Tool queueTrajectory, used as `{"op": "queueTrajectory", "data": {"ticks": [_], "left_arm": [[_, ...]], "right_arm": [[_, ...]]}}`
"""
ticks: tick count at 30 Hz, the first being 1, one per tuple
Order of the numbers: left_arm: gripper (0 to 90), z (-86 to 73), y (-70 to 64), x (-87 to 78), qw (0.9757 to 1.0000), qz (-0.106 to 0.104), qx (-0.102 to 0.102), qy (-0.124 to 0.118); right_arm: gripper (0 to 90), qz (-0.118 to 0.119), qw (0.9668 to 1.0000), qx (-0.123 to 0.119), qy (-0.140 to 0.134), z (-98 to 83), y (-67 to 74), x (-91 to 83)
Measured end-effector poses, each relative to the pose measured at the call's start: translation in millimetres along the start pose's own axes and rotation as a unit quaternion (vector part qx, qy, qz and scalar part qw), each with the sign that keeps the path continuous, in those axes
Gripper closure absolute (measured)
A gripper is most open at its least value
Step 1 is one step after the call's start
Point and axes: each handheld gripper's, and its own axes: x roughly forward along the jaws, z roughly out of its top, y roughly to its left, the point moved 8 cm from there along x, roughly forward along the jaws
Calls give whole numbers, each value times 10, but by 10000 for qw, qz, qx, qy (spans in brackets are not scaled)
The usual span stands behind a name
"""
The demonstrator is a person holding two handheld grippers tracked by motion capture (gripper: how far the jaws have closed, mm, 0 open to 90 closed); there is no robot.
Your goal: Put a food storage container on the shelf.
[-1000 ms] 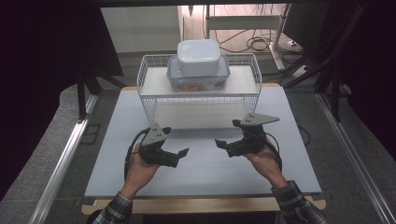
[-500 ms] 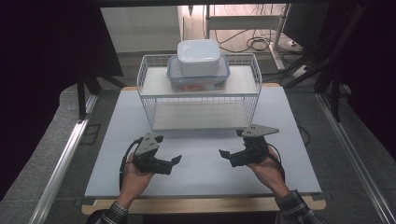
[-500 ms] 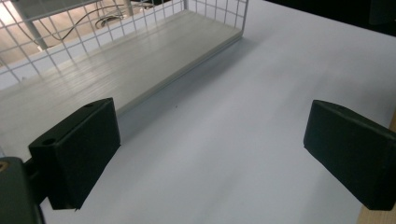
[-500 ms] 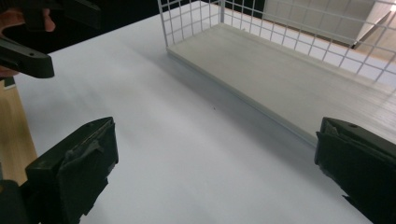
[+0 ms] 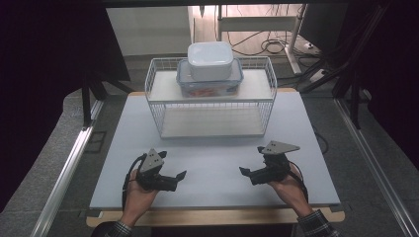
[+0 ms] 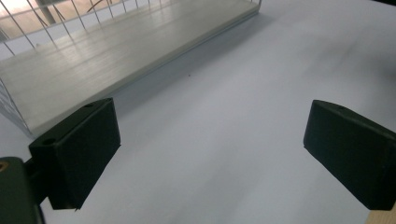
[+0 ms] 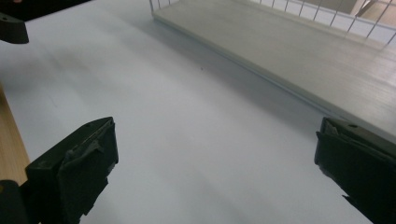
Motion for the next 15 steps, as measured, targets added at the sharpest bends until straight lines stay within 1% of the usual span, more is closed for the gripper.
{"op": "queueTrajectory", "data": {"ticks": [3, 4, 8, 15], "left_arm": [[35, -61, -2, 8, 9999, 64, 71, 101], [35, -78, -3, 8, 9999, 69, 66, 115], [35, -147, -15, 13, 9998, 53, 25, 187], [33, -226, -66, 56, 9994, -10, 78, 327]], "right_arm": [[0, -10, 10000, 12, 63, -69, -4, -1], [0, -15, 10000, 6, 77, -88, -8, -5], [0, -21, 9999, 49, 94, -144, -18, -24], [0, -58, 9998, 105, 185, -258, -33, -47]]}}
